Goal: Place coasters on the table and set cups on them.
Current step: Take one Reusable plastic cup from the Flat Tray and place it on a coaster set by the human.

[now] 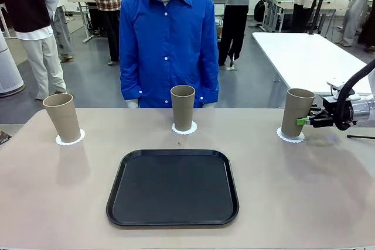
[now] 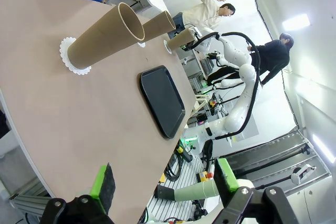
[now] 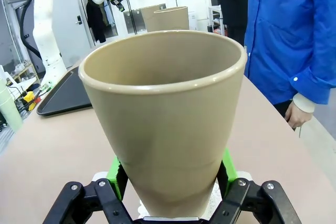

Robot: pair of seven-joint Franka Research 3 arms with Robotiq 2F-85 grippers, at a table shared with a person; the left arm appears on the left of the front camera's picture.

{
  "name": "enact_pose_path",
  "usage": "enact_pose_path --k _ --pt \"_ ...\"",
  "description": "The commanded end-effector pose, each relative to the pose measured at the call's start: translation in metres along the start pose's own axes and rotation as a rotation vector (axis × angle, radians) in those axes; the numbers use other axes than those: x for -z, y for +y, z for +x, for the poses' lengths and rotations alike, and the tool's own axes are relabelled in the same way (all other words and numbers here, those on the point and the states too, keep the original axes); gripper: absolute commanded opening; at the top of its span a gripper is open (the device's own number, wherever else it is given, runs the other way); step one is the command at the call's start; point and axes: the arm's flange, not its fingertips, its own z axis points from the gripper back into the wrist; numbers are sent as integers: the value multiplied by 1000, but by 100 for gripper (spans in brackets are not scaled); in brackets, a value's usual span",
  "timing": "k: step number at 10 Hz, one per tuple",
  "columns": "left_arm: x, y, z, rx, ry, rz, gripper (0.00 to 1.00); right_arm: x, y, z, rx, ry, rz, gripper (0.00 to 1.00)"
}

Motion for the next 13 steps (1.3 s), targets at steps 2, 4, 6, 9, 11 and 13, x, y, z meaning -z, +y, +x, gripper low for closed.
enact_pose_path --k 2,4,6,9,11,13 --pt "-1 -3 -2 2 10 -3 100 1 0 0 1 -2 1 82" --pt "-1 -3 -2 2 10 -3 100 1 0 0 1 -2 1 82" --pt "-1 -3 -2 2 10 -3 100 -1 0 0 0 0 -1 82" --pt "-1 -3 -2 2 10 -3 100 2 1 -3 -62 49 13 82" --pt "-1 -3 -2 2 10 -3 100 3 -2 -5 -91 48 38 82" --pt "-1 -3 -2 2 10 -3 100 4 -5 -7 -110 39 45 82"
